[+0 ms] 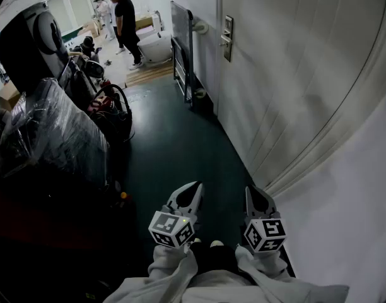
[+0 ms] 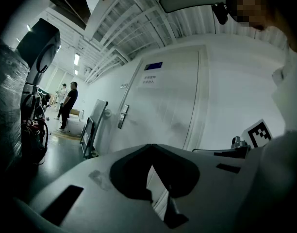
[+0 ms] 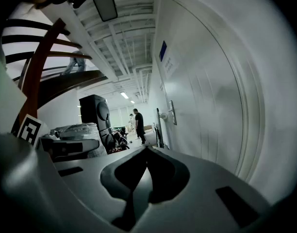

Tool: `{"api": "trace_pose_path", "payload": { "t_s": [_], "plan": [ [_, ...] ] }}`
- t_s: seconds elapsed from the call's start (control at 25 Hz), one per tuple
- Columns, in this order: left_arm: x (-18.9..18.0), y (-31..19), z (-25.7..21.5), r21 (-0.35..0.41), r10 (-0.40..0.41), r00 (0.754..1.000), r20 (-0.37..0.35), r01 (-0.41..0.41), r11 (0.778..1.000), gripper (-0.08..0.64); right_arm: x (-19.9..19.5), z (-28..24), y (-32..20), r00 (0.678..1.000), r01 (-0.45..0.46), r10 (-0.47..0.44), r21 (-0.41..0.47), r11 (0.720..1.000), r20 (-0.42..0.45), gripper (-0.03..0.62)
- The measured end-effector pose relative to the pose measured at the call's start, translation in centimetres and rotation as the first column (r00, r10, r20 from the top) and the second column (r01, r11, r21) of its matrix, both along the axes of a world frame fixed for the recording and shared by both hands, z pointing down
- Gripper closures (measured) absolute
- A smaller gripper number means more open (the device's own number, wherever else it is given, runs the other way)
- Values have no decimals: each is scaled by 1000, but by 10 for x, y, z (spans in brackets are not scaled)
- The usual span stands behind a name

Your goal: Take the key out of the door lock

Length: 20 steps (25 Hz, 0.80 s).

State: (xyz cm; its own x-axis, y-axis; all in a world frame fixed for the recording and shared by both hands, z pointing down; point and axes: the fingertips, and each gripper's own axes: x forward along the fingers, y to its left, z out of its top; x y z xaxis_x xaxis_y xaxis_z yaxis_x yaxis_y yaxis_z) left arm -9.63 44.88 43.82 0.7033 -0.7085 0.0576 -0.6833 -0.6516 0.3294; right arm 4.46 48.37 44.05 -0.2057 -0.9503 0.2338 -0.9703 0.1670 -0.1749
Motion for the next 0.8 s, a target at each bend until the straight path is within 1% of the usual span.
{"api": "trace_pose_path", "payload": {
  "t_s": [0.44,0.8],
  "plan": [
    [10,11,-1,13,-23,1000,5,23,1000,548,4,2,8,999,34,-34,1,999,2,540],
    [24,27,8,-2,-29,999,21,29,1000,548,10,12,17,997,72,-72,-20,997,13,540]
  ]
}}
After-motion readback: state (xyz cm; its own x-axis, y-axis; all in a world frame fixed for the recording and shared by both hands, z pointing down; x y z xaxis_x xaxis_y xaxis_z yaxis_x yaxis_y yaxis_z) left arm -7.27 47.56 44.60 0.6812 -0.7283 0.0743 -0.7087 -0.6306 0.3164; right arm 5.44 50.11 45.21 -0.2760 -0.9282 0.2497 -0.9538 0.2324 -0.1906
